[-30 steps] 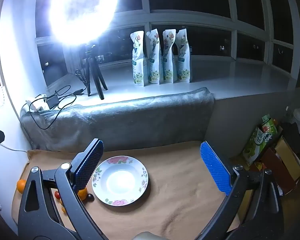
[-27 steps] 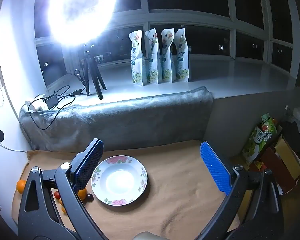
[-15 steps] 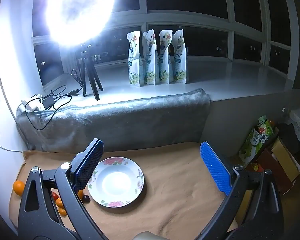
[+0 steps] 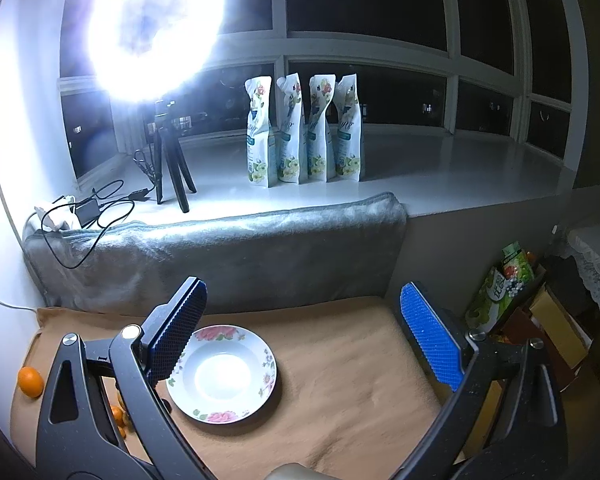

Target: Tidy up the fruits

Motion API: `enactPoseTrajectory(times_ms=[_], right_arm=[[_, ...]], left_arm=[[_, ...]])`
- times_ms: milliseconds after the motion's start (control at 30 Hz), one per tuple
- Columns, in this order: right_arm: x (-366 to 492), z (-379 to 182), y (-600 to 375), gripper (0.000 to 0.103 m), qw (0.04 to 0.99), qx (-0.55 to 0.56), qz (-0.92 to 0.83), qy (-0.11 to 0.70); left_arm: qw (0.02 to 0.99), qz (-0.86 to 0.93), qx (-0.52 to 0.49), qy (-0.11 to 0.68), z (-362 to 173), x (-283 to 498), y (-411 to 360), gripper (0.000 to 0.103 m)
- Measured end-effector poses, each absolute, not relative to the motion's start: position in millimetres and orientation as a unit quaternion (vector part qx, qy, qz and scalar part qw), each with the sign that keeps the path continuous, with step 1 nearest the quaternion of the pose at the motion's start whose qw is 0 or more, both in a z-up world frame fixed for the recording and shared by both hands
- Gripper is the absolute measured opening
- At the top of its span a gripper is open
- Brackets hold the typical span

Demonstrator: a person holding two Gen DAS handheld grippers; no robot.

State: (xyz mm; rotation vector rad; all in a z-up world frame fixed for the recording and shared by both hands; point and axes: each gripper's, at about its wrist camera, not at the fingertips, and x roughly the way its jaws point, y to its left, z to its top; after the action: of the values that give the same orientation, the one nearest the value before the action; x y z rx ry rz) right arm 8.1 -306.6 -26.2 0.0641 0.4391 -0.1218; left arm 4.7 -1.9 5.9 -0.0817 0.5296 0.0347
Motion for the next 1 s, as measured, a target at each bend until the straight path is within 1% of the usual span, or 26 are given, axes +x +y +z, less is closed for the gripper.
enactPoseTrajectory(times_ms=[200,1000], right_arm=[[7.8,-24.1,-301.7,0.100,0.975,0.016,-0.063,0.213],[8.6,-23.3,-298.4,0.100,0.975,0.016,-0.062,0.214]], left_arm=[[0.964,0.018,-0.043,0.260,6.1,2.5,-1.3,0.102],[0.965,0.016,-0.044,0.259,8.5,1.8,-1.5,0.102]])
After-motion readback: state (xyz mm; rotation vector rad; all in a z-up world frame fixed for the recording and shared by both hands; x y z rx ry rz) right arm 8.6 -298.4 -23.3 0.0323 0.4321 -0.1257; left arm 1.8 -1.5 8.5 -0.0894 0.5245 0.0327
